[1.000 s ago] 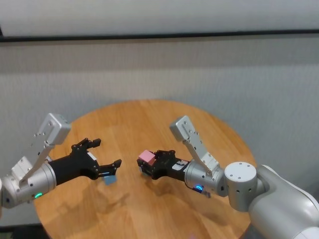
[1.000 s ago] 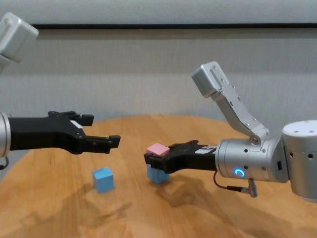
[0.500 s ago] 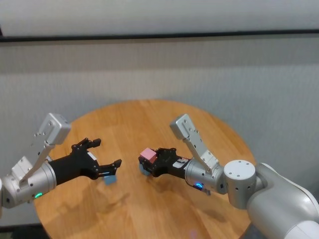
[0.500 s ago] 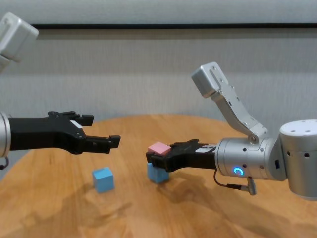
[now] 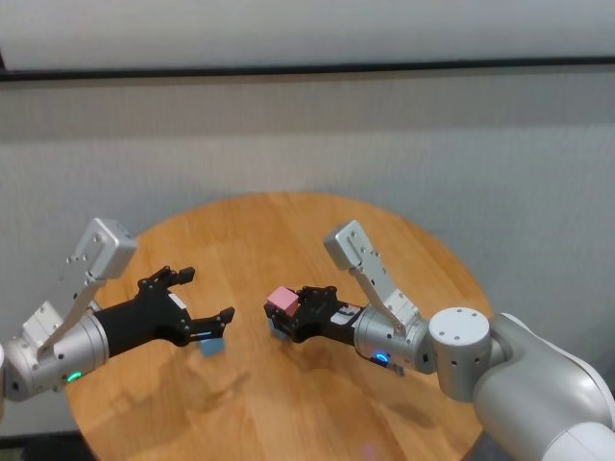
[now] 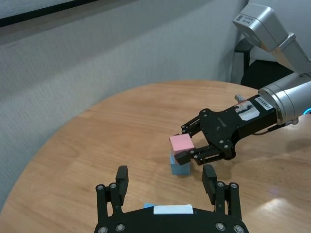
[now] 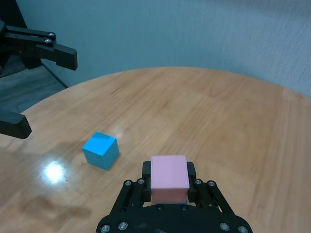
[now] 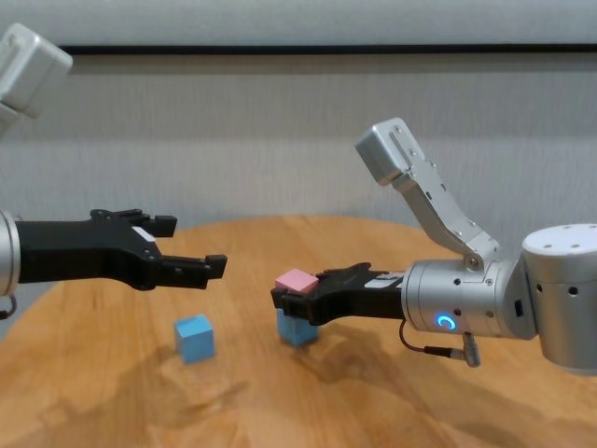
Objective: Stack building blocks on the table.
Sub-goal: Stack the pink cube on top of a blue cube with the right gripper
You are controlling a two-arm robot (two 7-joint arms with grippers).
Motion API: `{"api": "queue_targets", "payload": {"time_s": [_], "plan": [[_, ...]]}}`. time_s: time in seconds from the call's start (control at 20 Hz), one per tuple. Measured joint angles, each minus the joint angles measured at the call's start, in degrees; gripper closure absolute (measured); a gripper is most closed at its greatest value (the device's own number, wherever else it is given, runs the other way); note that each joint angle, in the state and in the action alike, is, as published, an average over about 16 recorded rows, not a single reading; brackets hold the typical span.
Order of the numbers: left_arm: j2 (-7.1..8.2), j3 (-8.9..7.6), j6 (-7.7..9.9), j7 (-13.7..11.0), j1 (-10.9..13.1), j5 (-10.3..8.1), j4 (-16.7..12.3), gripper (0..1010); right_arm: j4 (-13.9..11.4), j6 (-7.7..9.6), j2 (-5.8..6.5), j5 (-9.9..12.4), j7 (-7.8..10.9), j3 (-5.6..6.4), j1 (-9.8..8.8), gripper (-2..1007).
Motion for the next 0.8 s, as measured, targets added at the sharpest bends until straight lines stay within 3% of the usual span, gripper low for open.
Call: {"api": "queue_targets", "payload": {"time_s": [0.45,0.65,0.8], "plan": [[0.0,0.0,0.0,0.0,0.0,0.0,0.0,11,-0.5,0.19,-0.11,-0.7,-0.2,0.87,-0.25,493],[0.0,0.0,0.0,0.0,0.0,0.0,0.0,11,-3.7,0.97,0.74,-0.8,-0.49,1.39,-1.43,377],[0.0,0.0,0.0,0.0,0.0,0.0,0.0,11,-8.3,2.02,2.17,-0.6,-0.79,1.84,-3.11,275]]}}
